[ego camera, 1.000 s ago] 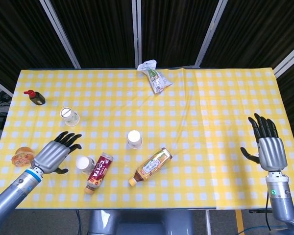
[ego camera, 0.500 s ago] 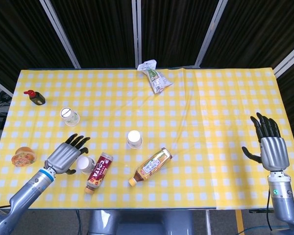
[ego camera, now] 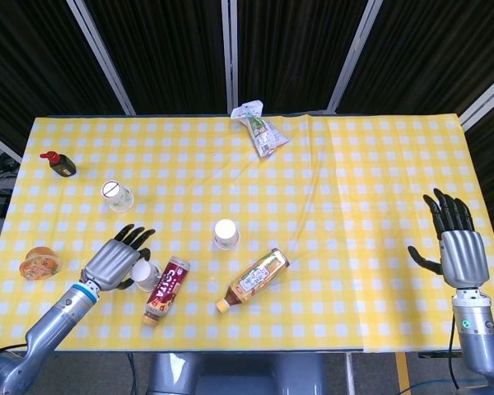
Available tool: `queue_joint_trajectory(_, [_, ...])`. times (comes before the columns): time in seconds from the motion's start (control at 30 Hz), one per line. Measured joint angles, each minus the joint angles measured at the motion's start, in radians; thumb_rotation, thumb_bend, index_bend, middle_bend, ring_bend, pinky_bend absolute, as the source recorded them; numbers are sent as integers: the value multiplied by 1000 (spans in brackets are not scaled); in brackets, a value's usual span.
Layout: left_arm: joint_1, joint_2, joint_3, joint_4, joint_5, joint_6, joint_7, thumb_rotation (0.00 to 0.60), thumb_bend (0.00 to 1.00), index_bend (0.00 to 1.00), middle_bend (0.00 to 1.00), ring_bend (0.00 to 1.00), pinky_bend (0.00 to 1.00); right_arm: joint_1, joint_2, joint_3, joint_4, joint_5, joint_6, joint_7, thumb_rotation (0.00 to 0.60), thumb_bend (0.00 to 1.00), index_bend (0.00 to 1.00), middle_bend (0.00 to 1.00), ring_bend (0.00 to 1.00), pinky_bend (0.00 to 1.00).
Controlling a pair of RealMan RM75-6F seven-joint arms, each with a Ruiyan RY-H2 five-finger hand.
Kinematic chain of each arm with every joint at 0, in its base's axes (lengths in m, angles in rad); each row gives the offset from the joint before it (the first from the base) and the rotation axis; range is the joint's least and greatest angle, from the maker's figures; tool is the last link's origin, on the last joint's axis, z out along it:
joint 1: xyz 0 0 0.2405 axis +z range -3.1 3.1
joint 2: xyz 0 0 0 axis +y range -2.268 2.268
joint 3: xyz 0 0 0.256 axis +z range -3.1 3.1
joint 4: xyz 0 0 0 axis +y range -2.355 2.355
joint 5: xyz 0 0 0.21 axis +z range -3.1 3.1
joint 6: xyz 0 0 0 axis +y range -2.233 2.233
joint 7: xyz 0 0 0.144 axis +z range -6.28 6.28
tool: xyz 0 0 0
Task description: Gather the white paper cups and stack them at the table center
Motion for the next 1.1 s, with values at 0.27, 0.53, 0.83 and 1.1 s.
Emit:
queue_joint_trajectory(0.27, [-21,96,-65,-87,35,52,-72,600,330,427,0,0,0,-6,4,11,-2,1,-1,-2,600,119,48,0,0,0])
queue_joint_trajectory(0.53, [-134,104,-170,-119,-23,18,-64,600,330,430,0,0,0,-13,10,28,0,11,3,-1,600,119,48,0,0,0])
queue_joint_trajectory(0.83, [-262,-29,-213,-59,-171,-62,17,600,330,424,0,0,0,-16,15,41,6,25,-11,18,600,119,48,0,0,0])
queue_joint_trajectory(1.1, [-383,-183,-230,45,-298,-84,105,600,329,424,0,0,0,-20,25,55,12,41,-26,51,600,118,48,0,0,0])
